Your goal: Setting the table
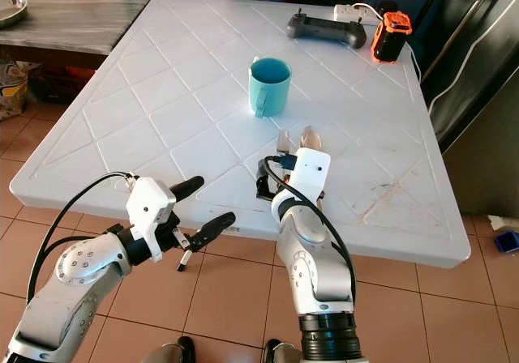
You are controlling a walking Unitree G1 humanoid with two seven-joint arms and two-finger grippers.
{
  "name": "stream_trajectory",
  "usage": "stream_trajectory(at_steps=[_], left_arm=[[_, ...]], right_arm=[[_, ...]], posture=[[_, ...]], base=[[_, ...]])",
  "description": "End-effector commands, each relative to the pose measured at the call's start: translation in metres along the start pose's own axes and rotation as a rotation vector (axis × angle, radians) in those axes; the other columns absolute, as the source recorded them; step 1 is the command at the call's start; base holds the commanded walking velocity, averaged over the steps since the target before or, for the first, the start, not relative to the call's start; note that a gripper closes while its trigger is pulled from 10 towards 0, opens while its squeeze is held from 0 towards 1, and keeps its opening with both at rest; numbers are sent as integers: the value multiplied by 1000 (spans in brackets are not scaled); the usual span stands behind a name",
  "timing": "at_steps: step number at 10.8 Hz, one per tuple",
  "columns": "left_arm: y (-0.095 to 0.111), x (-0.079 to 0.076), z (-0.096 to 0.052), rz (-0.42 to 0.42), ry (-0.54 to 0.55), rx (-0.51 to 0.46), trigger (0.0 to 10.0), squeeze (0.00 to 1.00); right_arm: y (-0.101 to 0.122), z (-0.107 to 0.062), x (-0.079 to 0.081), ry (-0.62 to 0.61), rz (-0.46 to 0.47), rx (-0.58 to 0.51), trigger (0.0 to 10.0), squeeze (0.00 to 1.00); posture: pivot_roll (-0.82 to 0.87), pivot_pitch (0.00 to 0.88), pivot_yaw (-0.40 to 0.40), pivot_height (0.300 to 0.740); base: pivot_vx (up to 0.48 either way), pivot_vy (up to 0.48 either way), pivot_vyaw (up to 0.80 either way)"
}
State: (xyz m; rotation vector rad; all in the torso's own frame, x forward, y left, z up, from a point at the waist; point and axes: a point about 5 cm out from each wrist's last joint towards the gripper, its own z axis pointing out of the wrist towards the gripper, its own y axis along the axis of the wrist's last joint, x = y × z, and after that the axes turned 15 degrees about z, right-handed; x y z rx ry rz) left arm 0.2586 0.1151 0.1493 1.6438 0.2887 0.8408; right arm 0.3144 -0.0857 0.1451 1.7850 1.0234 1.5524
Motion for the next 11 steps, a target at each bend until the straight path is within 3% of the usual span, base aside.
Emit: stream_trajectory(at_steps=[1,2,3,4,11], left_arm=[[2,-4,-1,4,-30,-2,10000,0],[2,-5,-1,1,-32,-1,10000,0],[2,-5,0,-1,-33,-1,10000,0],[1,-5,0,-5,-35,0,10000,0],[1,-8,2,-21,-45,1,10000,0]], right_arm=[[-16,-2,3,-17,64,62,10000,0],[-18,-1,3,-14,61,72,6118,0],[-19,1,4,-17,48,84,1020,0],[-18,4,7,-18,28,89,0,0],[-10,19,4,-50,-39,113,0,0]], posture=[[143,222,-32,740],[143,222,-32,740],[143,222,-27,740],[139,223,-27,740],[137,227,-27,740]], base=[[0,0,0],[0,0,0],[0,0,0],[0,0,0],[0,0,0]])
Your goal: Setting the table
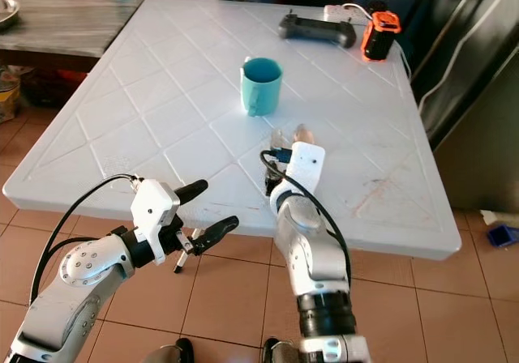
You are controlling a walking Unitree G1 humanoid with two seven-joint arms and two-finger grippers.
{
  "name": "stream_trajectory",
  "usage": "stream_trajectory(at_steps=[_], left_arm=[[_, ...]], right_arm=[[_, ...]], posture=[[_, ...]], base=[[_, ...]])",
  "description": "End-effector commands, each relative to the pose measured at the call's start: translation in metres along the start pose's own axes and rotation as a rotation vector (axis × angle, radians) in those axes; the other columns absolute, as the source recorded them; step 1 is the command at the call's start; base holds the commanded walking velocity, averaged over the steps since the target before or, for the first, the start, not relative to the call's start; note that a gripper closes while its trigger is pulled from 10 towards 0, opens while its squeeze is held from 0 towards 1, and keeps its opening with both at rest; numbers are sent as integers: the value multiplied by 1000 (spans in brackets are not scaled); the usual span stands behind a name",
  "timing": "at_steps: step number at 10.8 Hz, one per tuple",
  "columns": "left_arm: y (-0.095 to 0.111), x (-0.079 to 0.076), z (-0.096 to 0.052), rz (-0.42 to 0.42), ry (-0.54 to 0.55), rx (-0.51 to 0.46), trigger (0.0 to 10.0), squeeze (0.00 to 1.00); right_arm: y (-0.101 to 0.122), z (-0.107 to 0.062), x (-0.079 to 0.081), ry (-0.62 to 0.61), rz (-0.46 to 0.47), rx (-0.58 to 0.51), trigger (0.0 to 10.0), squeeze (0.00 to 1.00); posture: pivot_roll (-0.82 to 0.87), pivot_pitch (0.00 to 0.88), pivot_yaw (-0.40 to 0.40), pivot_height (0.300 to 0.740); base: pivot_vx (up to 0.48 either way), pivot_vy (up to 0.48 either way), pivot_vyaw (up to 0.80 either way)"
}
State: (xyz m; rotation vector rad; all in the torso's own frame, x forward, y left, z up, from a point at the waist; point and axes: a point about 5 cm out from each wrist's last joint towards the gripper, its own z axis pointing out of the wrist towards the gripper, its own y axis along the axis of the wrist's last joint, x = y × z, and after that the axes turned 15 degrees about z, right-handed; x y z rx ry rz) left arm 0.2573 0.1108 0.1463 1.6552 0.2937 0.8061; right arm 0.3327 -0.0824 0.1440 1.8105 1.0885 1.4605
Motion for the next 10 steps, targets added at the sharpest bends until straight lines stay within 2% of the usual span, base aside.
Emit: stream_trajectory(at_steps=[1,5,9,10], left_arm=[[2,-4,-1,-1,-25,-6,10000,0],[1,-5,-3,-7,-36,-3,10000,0],[2,-6,-1,-6,-45,-5,10000,0],[2,-5,-1,-5,-47,-5,10000,0]], right_arm=[[-11,3,6,21,2,73,0,0],[-22,1,20,74,-12,141,0,0],[-34,-3,6,21,-21,183,0,0],[-34,-3,3,0,3,181,0,0]], posture=[[136,228,-26,740],[136,235,-30,740],[131,233,-26,740],[131,233,-26,740]], base=[[0,0,0],[0,0,0],[0,0,0],[0,0,0]])
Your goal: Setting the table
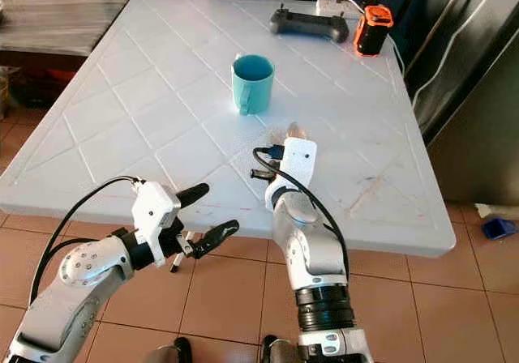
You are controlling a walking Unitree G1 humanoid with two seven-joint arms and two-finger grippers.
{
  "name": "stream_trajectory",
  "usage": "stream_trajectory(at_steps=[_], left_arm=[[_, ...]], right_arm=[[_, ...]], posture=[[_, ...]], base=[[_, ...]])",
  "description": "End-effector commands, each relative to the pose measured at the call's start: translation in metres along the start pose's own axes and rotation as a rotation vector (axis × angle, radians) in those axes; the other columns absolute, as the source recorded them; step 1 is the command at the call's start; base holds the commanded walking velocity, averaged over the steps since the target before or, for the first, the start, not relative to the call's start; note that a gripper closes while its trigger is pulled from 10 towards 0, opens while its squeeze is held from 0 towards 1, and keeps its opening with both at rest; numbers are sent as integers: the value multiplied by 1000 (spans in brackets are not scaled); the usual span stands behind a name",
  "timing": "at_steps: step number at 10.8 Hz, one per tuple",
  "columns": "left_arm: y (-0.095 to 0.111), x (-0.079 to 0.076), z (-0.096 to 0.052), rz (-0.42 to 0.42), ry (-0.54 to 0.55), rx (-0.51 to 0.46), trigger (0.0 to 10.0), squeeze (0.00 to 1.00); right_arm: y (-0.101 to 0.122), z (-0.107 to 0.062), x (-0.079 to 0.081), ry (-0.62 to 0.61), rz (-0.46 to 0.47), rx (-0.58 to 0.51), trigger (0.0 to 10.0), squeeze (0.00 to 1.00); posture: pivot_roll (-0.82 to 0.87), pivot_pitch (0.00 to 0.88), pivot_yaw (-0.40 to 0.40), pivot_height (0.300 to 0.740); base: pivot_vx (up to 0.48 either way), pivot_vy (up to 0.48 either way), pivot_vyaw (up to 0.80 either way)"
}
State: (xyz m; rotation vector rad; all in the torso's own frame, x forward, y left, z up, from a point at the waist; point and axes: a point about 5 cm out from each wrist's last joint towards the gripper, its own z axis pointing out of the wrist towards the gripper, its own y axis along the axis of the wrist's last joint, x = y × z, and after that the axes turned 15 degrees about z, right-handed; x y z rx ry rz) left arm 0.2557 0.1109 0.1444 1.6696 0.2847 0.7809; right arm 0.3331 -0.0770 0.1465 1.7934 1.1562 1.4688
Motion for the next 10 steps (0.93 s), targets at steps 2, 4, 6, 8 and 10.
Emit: stream_trajectory(at_steps=[2,4,6,8,10], left_arm=[[3,-4,1,2,-22,-11,10000,0],[2,-3,3,6,-14,-11,10000,0],[3,4,8,39,43,-14,10000,0],[4,12,12,50,133,-20,10000,0],[4,24,15,52,266,-20,10000,0]], right_arm=[[-35,-4,-8,-47,44,159,0,0],[-29,-6,-10,-6,-11,120,0,0],[-19,-14,-17,38,-173,43,0,0],[-14,-25,-29,60,-217,-23,0,0],[-7,-40,-37,83,-204,-110,0,0]], posture=[[134,229,-23,740],[136,213,-29,740],[136,196,-34,740],[134,175,-43,740],[129,157,-50,740]], base=[[0,0,0],[0,0,0],[0,0,0],[0,0,0],[0,0,0]])
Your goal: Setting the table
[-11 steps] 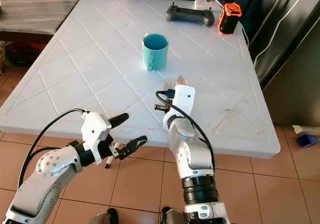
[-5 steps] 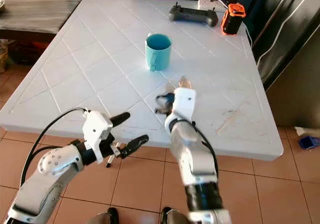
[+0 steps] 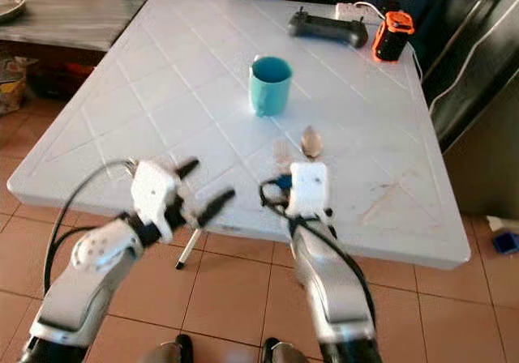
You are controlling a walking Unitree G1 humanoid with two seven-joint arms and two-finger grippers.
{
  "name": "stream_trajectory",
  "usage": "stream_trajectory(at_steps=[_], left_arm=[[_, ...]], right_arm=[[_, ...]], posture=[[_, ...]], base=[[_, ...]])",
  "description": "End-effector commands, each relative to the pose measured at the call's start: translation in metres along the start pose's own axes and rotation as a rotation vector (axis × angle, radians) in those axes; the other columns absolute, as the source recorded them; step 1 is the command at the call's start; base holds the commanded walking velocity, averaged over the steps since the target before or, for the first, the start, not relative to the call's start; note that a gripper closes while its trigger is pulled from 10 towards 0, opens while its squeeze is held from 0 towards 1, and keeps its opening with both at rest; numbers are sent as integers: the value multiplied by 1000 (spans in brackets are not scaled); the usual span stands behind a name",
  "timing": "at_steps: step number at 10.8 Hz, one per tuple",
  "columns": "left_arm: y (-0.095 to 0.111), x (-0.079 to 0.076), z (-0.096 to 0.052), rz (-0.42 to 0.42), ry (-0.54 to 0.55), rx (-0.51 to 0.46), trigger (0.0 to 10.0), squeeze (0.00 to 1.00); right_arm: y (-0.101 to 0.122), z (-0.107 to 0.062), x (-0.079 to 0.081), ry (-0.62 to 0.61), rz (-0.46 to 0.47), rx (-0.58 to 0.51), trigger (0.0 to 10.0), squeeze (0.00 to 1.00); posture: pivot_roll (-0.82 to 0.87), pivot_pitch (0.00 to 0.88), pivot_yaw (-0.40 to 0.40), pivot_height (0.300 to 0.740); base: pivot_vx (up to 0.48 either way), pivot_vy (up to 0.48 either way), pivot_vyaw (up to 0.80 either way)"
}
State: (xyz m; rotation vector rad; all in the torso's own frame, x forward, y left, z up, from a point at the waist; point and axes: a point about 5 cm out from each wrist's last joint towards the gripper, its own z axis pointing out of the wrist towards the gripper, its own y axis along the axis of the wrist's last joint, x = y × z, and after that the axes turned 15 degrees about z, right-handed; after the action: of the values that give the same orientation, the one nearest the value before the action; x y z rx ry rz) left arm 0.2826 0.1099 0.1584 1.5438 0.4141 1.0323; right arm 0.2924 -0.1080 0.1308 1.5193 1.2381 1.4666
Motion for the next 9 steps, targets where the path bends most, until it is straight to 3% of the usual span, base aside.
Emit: stream_trajectory(at_steps=[1,2,3,4,6,9], left_arm=[[-4,4,0,13,43,21,10000,0],[-6,11,1,23,130,42,10000,0],[-8,13,2,21,168,52,10000,0],[-8,14,4,23,203,56,10000,0],[-9,20,8,-3,251,64,10000,0],[-10,20,10,-6,250,64,10000,0]], right_arm=[[5,-5,-4,-4,-4,-35,0,0],[12,-14,-8,-13,-68,-106,2353,0],[16,-18,-11,-25,-66,-140,6510,0],[24,-23,-16,-47,-30,-200,10000,0],[45,-34,-23,-106,-27,-338,10000,0],[48,-41,-28,-139,-26,-372,10000,0]], posture=[[129,157,-50,740],[123,153,-55,740],[119,154,-56,740],[119,153,-58,740],[116,148,-53,740],[111,152,-48,740]], base=[[0,0,0],[0,0,0],[0,0,0],[0,0,0],[0,0,0],[0,96,-650]])
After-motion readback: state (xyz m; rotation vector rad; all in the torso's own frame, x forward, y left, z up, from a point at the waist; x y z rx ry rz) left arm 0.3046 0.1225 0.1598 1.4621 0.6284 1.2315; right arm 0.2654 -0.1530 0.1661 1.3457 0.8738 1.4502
